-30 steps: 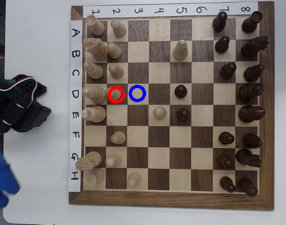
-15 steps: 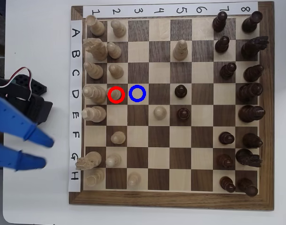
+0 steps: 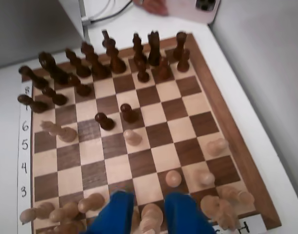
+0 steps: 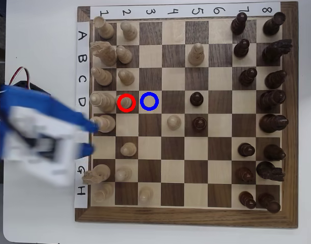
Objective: Move the piece to destination
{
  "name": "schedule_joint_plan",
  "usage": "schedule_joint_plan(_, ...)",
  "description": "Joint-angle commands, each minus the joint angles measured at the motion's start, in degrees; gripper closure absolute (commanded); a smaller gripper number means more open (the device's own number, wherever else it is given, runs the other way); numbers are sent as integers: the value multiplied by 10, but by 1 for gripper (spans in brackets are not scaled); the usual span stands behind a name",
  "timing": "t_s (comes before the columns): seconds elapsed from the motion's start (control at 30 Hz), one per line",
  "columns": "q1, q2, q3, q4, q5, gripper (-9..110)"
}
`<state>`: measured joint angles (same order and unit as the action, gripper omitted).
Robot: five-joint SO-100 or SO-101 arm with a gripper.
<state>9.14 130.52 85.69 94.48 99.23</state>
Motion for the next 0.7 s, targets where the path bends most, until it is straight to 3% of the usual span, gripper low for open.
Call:
schedule_joint_plan(0.0,-43,6,79,-35,43,91)
schedule_joint_plan(0.43,-113,-11,222,-62,97,91)
schedule_joint_plan(0.67,-126,-17,254,-128,113,86)
